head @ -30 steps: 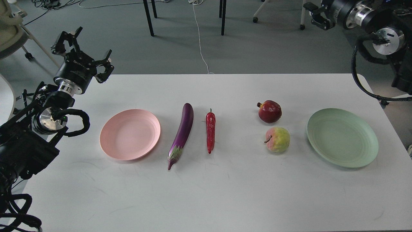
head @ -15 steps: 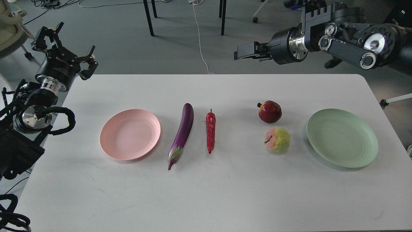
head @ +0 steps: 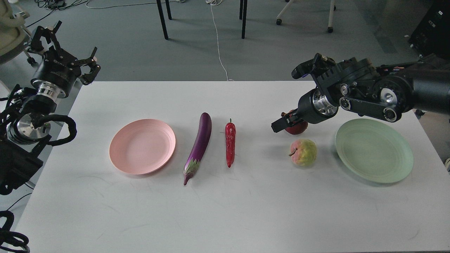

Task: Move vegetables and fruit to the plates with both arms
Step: 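Grasp the yellow-green peach with the right gripper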

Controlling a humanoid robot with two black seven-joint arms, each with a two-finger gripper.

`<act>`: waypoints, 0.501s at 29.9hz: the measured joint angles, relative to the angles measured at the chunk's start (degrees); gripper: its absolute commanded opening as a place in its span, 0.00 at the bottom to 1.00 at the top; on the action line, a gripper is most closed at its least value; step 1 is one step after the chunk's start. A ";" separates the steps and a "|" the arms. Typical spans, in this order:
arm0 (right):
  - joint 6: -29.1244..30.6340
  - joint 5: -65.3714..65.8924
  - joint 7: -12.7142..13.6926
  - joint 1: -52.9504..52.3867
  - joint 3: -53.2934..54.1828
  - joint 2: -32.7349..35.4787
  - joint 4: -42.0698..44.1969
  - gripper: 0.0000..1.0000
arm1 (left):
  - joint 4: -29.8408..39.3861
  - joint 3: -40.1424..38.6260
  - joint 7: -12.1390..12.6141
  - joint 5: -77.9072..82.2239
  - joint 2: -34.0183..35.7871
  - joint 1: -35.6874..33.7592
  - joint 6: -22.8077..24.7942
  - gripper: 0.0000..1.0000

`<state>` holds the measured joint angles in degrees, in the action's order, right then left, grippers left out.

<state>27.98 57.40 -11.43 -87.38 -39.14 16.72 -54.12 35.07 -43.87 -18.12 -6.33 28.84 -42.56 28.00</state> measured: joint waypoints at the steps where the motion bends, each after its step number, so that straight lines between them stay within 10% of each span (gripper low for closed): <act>1: 0.01 0.17 0.00 0.75 -0.37 0.08 0.12 0.95 | 0.00 0.00 0.00 0.00 0.00 0.00 0.00 0.99; 10: 0.00 0.44 0.01 4.17 -1.02 1.29 0.47 0.88 | -0.04 0.10 0.00 0.01 0.13 0.36 0.00 0.99; 15: 0.02 1.73 0.06 5.51 -1.01 0.79 1.19 0.62 | -0.16 0.10 0.00 0.06 0.15 0.53 0.00 0.99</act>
<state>28.00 59.13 -11.37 -81.87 -40.15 17.52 -52.93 34.90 -43.77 -18.11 -6.27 28.99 -42.03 28.00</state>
